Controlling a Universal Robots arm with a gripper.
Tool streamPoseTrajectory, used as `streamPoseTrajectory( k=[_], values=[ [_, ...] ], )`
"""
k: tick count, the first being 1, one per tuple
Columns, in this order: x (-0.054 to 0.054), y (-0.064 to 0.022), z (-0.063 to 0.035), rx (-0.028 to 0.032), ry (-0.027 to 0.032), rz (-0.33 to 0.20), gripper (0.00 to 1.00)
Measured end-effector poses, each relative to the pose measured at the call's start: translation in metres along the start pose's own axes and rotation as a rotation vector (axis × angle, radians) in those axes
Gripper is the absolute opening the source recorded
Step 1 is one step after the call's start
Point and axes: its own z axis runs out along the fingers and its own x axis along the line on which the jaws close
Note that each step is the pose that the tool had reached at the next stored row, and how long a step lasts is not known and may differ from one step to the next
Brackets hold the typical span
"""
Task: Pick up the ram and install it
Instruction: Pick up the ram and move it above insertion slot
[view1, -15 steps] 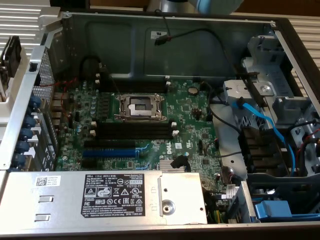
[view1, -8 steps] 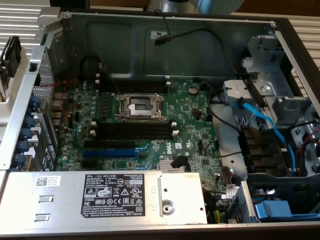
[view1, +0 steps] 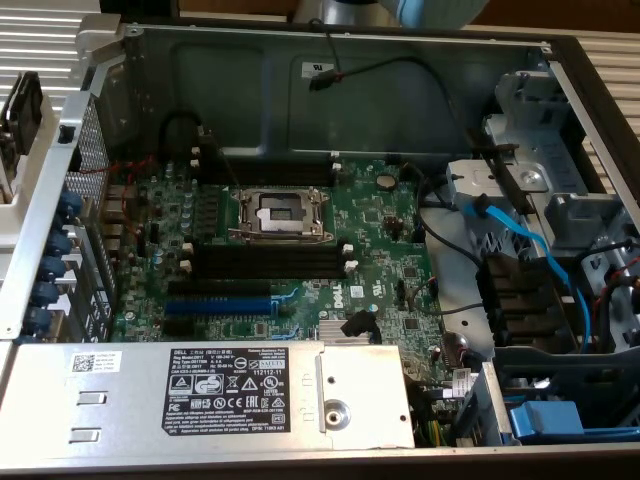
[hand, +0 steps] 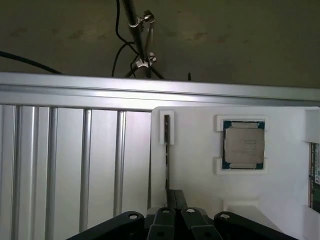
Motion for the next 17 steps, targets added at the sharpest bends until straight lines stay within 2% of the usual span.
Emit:
streamPoseTrajectory(
  k=[3,7,9,13,17],
  values=[
    [0.000,0.0000,0.0054,-0.0023,-0.0001,0.000,0.10],
    [0.000,0.0000,0.0126,-0.0086,-0.0003,0.000,0.10],
    [0.000,-0.0001,0.0157,-0.0139,-0.0004,0.000,0.10],
    [0.001,-0.0052,0.0204,-0.0283,-0.0010,0.000,0.10],
    [0.001,-0.0065,0.0243,-0.0334,-0.0010,0.000,0.10]
  ],
)
